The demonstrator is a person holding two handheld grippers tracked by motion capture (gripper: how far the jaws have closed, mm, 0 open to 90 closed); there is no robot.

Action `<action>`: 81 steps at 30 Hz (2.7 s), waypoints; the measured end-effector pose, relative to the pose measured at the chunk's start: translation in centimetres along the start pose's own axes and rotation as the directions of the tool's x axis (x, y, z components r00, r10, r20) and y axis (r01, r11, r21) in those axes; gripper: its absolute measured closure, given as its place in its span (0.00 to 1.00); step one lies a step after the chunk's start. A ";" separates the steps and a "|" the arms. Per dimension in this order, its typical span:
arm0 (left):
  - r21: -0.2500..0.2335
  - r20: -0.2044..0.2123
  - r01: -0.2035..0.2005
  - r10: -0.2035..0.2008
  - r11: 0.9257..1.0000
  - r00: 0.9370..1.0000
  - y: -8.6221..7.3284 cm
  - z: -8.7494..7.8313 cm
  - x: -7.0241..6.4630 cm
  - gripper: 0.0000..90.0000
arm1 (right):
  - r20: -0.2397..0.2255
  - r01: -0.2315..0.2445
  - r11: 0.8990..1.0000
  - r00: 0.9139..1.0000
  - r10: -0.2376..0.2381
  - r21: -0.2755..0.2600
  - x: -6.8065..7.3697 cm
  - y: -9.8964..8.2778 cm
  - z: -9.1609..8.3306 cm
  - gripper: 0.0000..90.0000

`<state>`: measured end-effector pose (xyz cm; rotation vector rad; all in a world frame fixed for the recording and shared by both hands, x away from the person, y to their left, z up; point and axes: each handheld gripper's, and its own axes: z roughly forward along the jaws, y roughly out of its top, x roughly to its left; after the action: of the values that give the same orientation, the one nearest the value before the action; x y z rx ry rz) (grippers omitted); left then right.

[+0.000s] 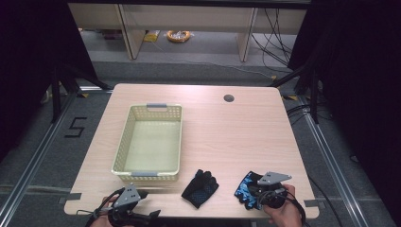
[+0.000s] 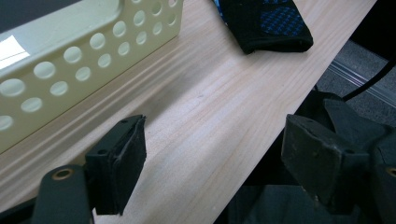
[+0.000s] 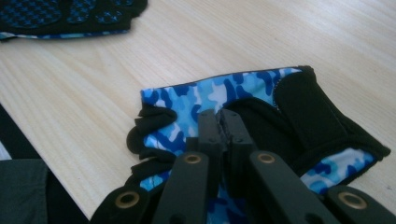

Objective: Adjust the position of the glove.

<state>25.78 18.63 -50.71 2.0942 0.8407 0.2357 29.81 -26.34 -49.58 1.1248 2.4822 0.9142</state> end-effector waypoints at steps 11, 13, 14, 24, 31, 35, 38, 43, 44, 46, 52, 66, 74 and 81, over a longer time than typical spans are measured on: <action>-0.003 0.001 0.007 -0.007 1.000 1.000 0.0 0.0 0.0 0.24 | -0.017 -0.044 0.999 0.999 0.045 0.019 0.2 -0.2 -0.8 0.77; -0.003 0.001 0.007 -0.007 1.000 1.000 0.0 0.0 0.0 0.24 | 0.001 -0.074 0.996 0.997 0.074 0.040 0.2 -0.1 -1.1 0.74; -0.007 0.002 0.014 -0.014 1.000 1.000 0.0 0.0 -0.1 0.24 | 0.124 -0.140 0.990 0.983 0.135 0.031 0.0 0.0 -2.0 0.65; -0.006 -0.002 0.005 -0.005 1.000 1.000 0.0 0.0 -0.1 0.24 | 0.249 -0.334 0.942 0.916 0.316 0.032 0.4 -1.1 -1.6 0.51; 0.019 -0.005 0.002 -0.001 1.000 1.000 0.0 0.0 0.0 0.24 | 0.219 -0.236 0.970 0.951 0.218 0.060 -0.1 -0.7 -1.0 0.78; 0.025 -0.011 -0.001 0.002 1.000 1.000 0.0 0.0 0.0 0.24 | 0.176 -0.146 0.987 0.975 0.132 0.067 -1.9 0.0 -0.4 0.84; -0.007 -0.006 0.008 -0.008 1.000 1.000 0.0 0.2 0.0 0.24 | 0.150 -0.153 0.986 0.978 0.142 0.062 -2.2 0.1 -0.3 0.93; 0.021 -0.001 0.000 0.000 1.000 1.000 0.0 0.1 0.0 0.24 | 0.126 -0.127 0.991 0.985 0.120 0.052 -2.4 0.0 -0.6 0.96; 0.001 0.007 0.003 -0.003 1.000 1.000 0.0 0.2 -0.1 0.24 | 0.115 -0.106 0.994 0.988 0.100 0.040 -2.5 0.3 -0.7 0.97; 0.031 -0.001 0.005 -0.005 1.000 1.000 0.0 0.0 0.1 0.24 | 0.087 -0.078 0.997 0.993 0.076 0.017 -2.6 0.6 -1.0 0.97; -0.022 0.017 0.040 -0.039 0.999 0.999 0.3 0.1 -0.3 0.25 | 0.041 0.069 0.995 0.997 -0.066 -0.072 -0.6 3.3 -3.7 0.97; -0.092 0.080 -0.026 0.033 0.995 0.996 4.4 1.0 -2.8 0.32 | -0.119 0.234 0.956 0.959 -0.257 -0.175 3.9 8.3 -3.6 0.97; -0.112 0.103 -0.083 0.094 0.990 0.990 7.3 2.1 -3.6 0.36 | -0.191 0.287 0.941 0.928 -0.320 -0.182 5.5 9.2 -1.9 0.97; -0.102 0.112 -0.107 0.119 0.989 0.987 8.5 3.1 -4.0 0.44 | -0.242 0.307 0.936 0.908 -0.342 -0.173 6.5 9.6 -0.5 0.97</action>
<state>28.21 10.59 -45.60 2.0463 0.6291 0.2062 30.80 -16.88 -42.89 0.5467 2.6614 1.1689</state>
